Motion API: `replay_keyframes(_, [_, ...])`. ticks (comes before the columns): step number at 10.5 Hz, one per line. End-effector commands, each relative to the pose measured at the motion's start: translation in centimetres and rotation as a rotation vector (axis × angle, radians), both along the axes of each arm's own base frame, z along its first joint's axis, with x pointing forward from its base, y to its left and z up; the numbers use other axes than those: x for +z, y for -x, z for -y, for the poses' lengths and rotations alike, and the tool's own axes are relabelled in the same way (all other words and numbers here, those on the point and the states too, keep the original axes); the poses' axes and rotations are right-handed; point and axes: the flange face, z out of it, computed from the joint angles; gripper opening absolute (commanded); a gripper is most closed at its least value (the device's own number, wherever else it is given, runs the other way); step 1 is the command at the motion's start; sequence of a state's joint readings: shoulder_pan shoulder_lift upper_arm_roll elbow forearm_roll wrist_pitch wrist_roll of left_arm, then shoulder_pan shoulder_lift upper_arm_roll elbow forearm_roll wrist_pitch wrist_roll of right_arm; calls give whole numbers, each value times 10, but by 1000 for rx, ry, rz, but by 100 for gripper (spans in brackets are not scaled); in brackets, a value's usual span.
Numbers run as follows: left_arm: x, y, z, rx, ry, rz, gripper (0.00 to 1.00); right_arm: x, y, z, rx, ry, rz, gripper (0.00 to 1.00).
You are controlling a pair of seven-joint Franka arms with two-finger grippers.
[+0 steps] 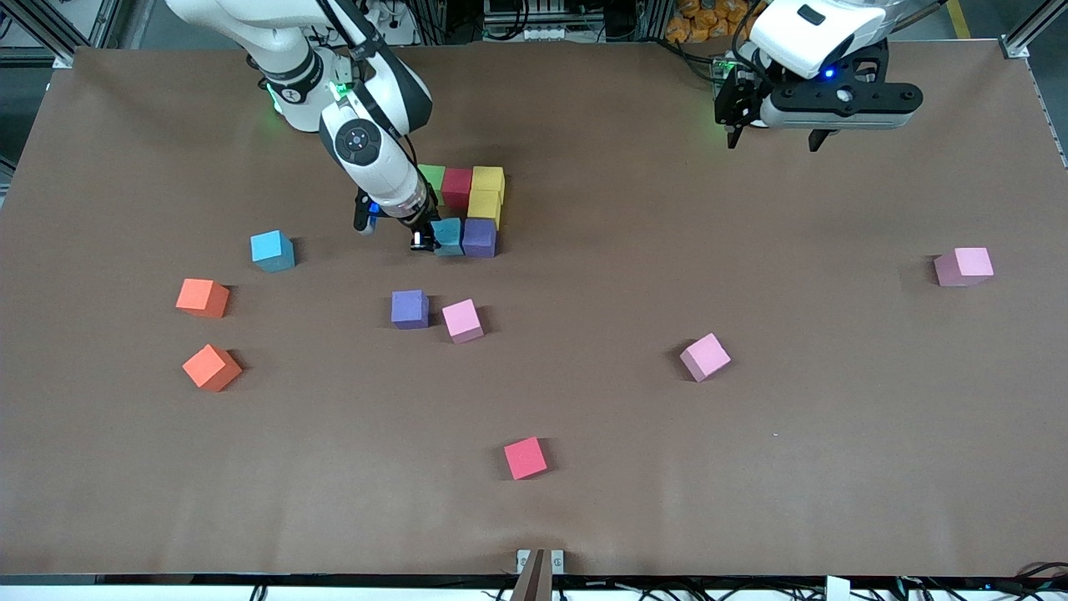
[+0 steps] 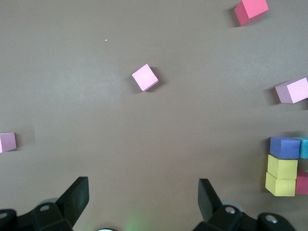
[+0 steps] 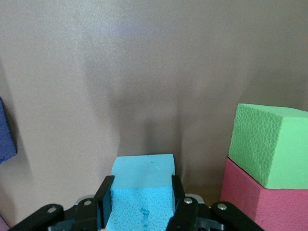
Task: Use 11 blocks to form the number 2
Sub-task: 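Open the right gripper off the cyan cube and raise it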
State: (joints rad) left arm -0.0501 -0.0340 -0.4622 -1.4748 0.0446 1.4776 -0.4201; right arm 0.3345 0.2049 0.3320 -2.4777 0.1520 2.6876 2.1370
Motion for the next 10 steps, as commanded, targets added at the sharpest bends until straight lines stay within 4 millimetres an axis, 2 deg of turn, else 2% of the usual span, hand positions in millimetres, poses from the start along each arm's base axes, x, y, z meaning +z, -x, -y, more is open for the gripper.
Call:
replay_keyframes(1, [1, 0, 0, -18, 19, 5, 100, 2, 9, -5, -21, -5, 19, 0])
replay_keyframes(4, [-19, 5, 12, -44, -4, -38, 100, 2, 9, -5, -21, -6, 19, 0])
replay_keyframes(6, [-33, -4, 21, -63, -2, -59, 100, 1, 9, -3, -24, -4, 17, 2])
replay_keyframes(7, [-35, 1, 35, -92, 1, -50, 100, 1, 9, -3, -24, -4, 16, 27])
replay_keyframes(8, [-36, 6, 43, -109, 2, -49, 100, 1, 8, -3, -25, -4, 17, 68])
replay_keyframes(9, [-36, 8, 47, -119, 2, -49, 100, 1, 8, -3, -25, -3, 15, 97])
replay_keyframes(10, [-36, 15, 56, -137, 0, -50, 100, 1, 8, -3, -25, -3, 15, 100])
